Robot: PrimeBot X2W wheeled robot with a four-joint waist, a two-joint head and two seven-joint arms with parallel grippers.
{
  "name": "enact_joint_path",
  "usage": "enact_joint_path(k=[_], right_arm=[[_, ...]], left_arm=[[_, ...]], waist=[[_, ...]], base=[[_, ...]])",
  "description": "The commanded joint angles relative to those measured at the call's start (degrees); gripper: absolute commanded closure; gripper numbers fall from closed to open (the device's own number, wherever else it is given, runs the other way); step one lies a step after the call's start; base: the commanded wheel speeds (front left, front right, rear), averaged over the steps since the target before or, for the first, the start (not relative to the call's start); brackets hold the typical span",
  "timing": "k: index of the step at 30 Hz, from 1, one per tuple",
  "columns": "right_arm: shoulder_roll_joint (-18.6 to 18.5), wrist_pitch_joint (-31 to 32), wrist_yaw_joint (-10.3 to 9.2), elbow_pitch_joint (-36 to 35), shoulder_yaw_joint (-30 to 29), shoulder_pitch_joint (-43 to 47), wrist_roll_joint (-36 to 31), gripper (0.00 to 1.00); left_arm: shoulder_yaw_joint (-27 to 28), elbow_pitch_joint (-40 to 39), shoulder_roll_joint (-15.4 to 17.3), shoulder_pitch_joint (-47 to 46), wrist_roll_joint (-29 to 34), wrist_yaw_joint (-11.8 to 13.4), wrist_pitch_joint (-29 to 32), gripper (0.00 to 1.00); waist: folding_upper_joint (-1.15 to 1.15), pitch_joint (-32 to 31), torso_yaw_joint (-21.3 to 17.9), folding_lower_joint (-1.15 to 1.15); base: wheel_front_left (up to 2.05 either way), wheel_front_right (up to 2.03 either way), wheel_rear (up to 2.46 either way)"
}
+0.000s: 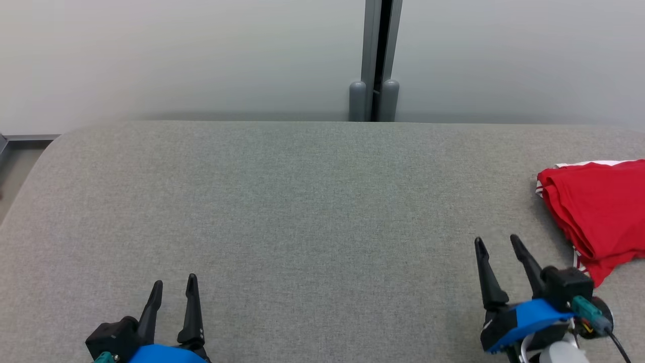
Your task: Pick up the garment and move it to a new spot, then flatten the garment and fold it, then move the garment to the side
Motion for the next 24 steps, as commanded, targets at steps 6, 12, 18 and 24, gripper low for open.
enact_joint_path(k=[6,12,18,24], right_arm=[[-0.1,-0.2,0.0,-3.9,2.3,4.7,4.2,0.0],[-0.1,-0.2,0.0,-4.6,3.3,5.8,4.8,0.0],[-0.1,-0.2,0.0,-4.6,3.4,6.4,4.4,0.0],[0.1,0.6,0.0,-2.6,3.2,6.0,5.4,1.0]], left_arm=[[-0.1,0.3,-0.4,0.0,1.2,-1.0,-0.3,0.0],[0.4,0.7,-0.6,-0.2,1.9,-1.2,-0.3,0.0],[0.4,0.7,-0.6,-0.2,2.5,-1.4,-0.3,0.0],[0.2,2.4,-1.3,0.6,1.6,-1.4,0.5,1.0]], waist=[[0.0,0.4,-0.1,0.01],[0.0,0.3,-0.4,0.01],[0.0,-0.2,-0.3,0.01],[0.0,-0.3,-0.3,0.02]], base=[[0.0,0.0,0.0],[0.0,0.0,0.0],[0.0,0.0,0.0],[0.0,0.0,0.0]])
